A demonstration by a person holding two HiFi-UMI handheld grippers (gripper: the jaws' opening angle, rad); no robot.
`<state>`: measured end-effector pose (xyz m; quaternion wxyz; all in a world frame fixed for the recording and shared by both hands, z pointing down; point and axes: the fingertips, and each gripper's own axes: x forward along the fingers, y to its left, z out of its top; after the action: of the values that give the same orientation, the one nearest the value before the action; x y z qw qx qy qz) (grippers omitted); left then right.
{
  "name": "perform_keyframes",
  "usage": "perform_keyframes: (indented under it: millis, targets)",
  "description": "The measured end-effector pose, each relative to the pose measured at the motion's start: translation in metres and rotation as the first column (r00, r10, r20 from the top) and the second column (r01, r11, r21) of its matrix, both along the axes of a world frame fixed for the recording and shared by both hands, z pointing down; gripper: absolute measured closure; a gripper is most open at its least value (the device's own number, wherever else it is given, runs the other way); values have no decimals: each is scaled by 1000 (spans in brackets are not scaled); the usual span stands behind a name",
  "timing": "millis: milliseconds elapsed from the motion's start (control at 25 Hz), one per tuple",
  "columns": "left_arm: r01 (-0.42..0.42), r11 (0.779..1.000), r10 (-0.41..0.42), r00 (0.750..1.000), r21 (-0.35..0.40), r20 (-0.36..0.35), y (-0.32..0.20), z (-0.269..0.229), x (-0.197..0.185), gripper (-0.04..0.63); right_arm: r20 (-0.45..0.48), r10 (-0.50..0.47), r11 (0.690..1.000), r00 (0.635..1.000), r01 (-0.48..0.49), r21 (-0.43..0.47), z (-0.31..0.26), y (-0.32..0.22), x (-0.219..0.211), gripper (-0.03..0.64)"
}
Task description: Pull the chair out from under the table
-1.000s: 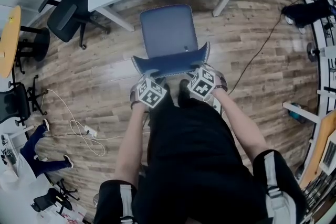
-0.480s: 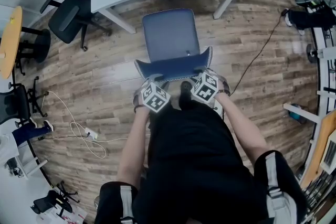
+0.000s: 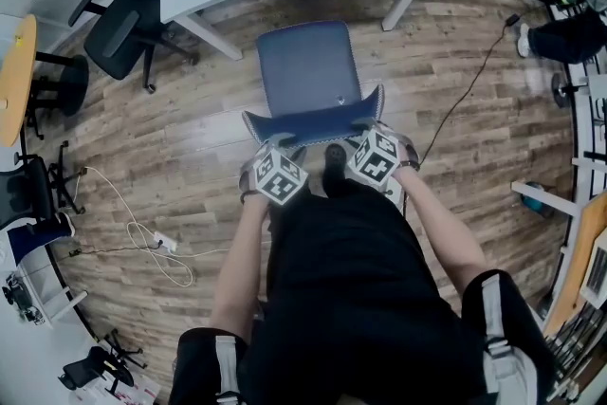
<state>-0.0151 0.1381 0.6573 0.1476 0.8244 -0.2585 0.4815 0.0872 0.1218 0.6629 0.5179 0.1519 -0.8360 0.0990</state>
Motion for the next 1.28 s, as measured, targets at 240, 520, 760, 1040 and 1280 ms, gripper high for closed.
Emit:
perform_keyframes:
  millis: [240,520,760,1040,1280]
  targets:
    - [-1,1000,1,1000,-4,-4,8,-1,3,465,7,3,1000,1000,-3,-9,-1,9,3,466]
    - [-6,1000,6,1000,-16,-2,18,-2,5,465,7,6,1000,1000,-5,-24,-2,19,5,466]
    - [-11,1000,11,1000,-25,-4,29,0,8,468,2,2,1000,1000,-2,-26,-1,29,8,466]
    - [-17,1000,17,1000,-26,-3,35,0,11,468,4,1,999,1000,0,-37,-1,36,10,466]
    - [-22,999,22,1000,-36,-4,43,0,12,469,9,-6,999,1000,7,-42,-1,42,11,466]
